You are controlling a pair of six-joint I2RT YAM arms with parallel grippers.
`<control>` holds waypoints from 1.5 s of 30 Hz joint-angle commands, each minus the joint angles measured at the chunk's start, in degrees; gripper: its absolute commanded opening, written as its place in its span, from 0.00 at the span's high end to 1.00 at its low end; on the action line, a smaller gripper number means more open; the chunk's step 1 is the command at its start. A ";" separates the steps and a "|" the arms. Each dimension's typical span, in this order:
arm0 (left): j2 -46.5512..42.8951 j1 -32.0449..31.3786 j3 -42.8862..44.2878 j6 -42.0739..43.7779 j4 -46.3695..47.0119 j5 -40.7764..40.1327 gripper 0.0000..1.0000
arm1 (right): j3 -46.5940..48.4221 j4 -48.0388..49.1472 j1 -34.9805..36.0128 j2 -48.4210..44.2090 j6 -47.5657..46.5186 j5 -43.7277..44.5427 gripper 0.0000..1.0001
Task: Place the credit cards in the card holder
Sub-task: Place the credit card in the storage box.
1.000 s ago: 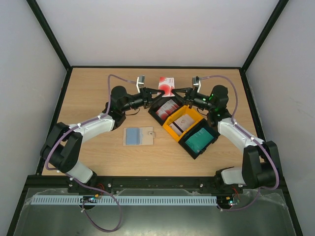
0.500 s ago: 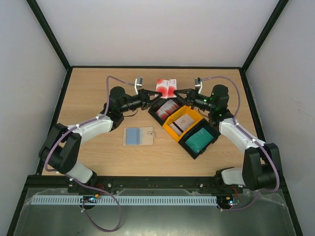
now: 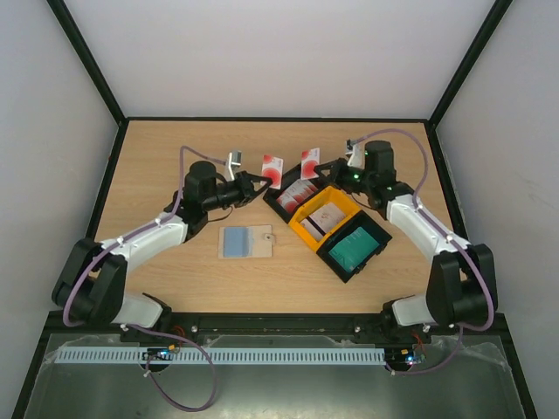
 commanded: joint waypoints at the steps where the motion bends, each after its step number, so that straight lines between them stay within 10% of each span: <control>1: -3.18 0.18 -1.85 8.86 -11.81 -6.65 0.97 | 5.02 -14.82 4.27 4.54 -12.19 11.12 0.98; 16: -6.11 0.17 -7.98 11.61 -17.14 -11.78 0.97 | 18.76 -27.39 14.92 22.65 -19.82 26.05 0.96; 21: -6.62 0.17 -7.95 12.18 -17.83 -12.13 0.97 | 21.61 -31.07 15.35 24.16 -20.80 30.60 0.66; 27: -7.36 0.09 -7.91 12.00 -17.14 -11.76 0.97 | 19.84 -28.37 15.44 17.77 -19.38 32.02 0.56; 45: -15.75 -1.62 -11.28 0.18 0.40 -0.10 0.97 | -8.38 37.63 16.68 0.81 20.00 -3.58 0.31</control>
